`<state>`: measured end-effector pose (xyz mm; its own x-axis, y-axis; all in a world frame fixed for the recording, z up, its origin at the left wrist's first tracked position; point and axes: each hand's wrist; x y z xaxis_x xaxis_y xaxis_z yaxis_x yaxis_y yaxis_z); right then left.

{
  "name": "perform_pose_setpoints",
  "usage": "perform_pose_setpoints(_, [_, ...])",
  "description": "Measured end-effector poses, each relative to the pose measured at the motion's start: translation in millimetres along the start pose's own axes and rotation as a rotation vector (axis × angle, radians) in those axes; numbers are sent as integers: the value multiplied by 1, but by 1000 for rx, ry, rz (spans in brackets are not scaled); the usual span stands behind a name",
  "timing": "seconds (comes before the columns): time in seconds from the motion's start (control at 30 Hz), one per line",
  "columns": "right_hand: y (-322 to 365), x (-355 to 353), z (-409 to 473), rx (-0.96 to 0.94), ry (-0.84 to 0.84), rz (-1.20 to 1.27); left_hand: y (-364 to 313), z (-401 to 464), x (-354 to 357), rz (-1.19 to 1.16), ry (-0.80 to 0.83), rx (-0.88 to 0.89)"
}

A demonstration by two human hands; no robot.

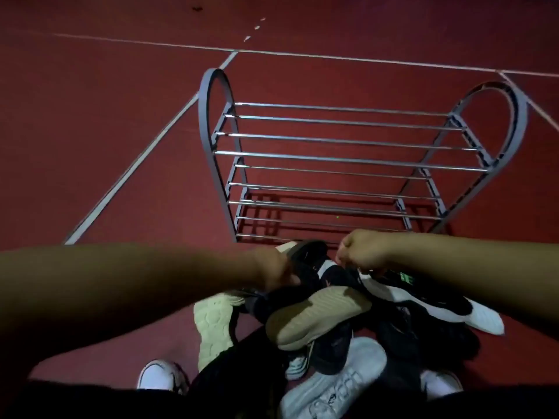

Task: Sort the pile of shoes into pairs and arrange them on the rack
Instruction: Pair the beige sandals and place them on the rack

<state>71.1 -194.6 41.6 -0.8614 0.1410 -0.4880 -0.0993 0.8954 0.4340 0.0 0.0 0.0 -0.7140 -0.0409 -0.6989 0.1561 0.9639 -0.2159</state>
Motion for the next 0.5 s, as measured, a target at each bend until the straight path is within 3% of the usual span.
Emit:
perform_pose_setpoints(0.1, [-6, 19, 9, 46, -36, -79, -9, 21, 56, -80, 24, 53])
perform_pose_setpoints(0.2, [-20, 39, 18, 106, -5, -34, -6, 26, 118, -100, 92, -10])
perform_pose_setpoints(0.37, [-27, 47, 13, 151, 93, 12, 3, 20, 127, -142, -47, -3])
perform_pose_setpoints(0.43, [-33, 45, 13, 165, 52, 115, -2, 8, 95, -464, -164, -12])
perform_pose_setpoints(0.5, [-41, 46, 16, 202, -24, 376, -9, -6, 68, -1122, -149, -46])
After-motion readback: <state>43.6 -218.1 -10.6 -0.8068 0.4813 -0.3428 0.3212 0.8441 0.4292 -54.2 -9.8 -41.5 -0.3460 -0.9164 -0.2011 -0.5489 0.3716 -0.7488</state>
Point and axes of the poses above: each hand's wrist, its own z-axis towards the middle knuckle, its own x-axis out of the palm, y = z × x, and after that the axes turned 12 degrees about y, right-handed
